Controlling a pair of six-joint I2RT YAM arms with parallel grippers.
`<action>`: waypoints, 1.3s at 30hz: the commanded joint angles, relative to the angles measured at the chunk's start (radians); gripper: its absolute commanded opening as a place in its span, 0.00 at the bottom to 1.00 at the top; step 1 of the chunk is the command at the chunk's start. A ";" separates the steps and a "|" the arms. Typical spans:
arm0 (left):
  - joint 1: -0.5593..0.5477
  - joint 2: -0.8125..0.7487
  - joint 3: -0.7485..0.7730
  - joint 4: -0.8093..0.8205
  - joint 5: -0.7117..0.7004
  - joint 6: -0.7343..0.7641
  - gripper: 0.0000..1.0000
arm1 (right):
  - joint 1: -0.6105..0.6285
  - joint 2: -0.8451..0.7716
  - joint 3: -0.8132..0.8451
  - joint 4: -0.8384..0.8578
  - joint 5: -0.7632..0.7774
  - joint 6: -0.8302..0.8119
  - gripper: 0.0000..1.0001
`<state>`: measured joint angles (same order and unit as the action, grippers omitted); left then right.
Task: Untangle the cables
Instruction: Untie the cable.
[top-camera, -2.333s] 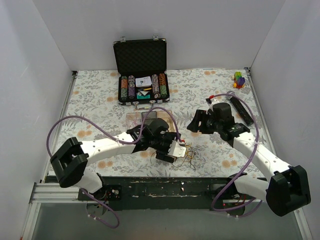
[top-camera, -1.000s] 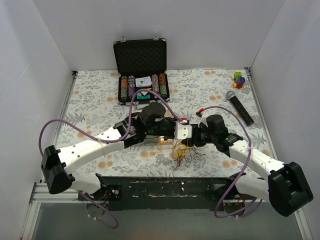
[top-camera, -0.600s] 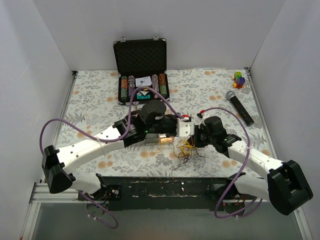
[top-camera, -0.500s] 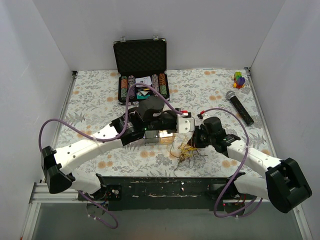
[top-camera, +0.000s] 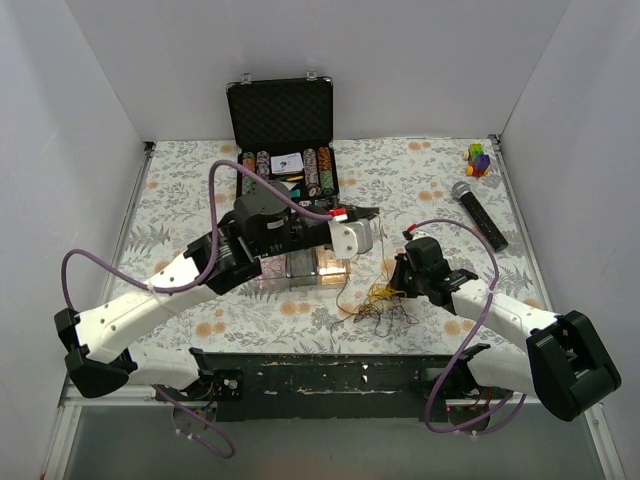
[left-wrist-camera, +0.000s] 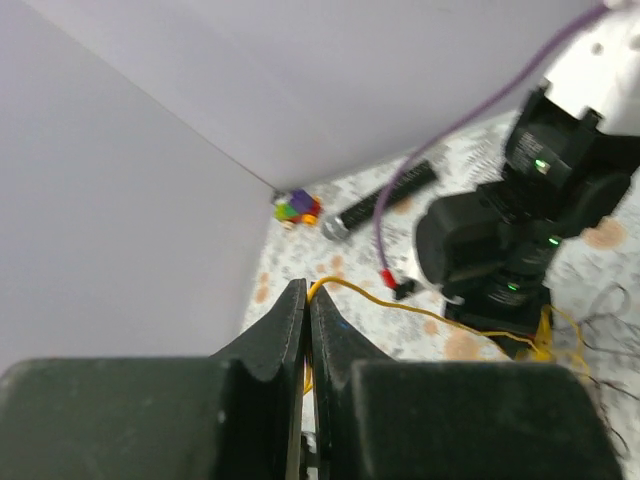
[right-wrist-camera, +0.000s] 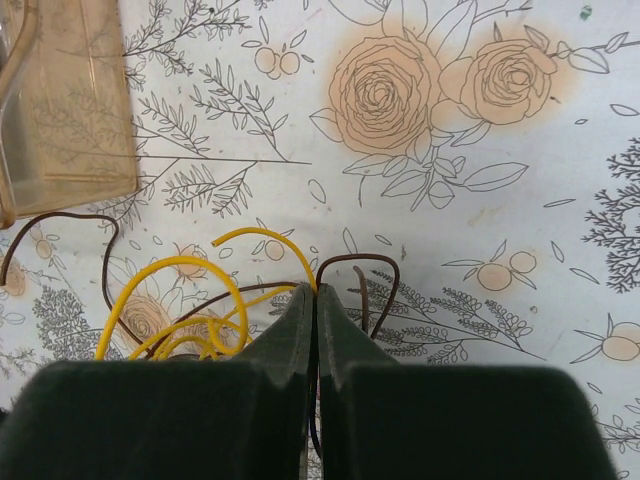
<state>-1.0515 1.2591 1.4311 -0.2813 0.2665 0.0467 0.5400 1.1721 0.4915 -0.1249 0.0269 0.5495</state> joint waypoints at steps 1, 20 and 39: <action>-0.005 -0.096 -0.011 0.235 -0.119 0.080 0.00 | 0.002 0.009 -0.010 -0.016 0.064 0.015 0.01; -0.005 -0.014 0.182 0.798 -0.335 0.355 0.00 | 0.002 0.035 -0.031 -0.002 0.116 0.044 0.01; -0.004 -0.211 -0.250 0.748 -0.493 0.110 0.02 | 0.002 -0.075 0.079 -0.053 0.125 -0.008 0.55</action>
<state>-1.0534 1.1069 1.2533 0.4294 -0.1761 0.2226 0.5400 1.1347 0.5068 -0.1638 0.1226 0.5644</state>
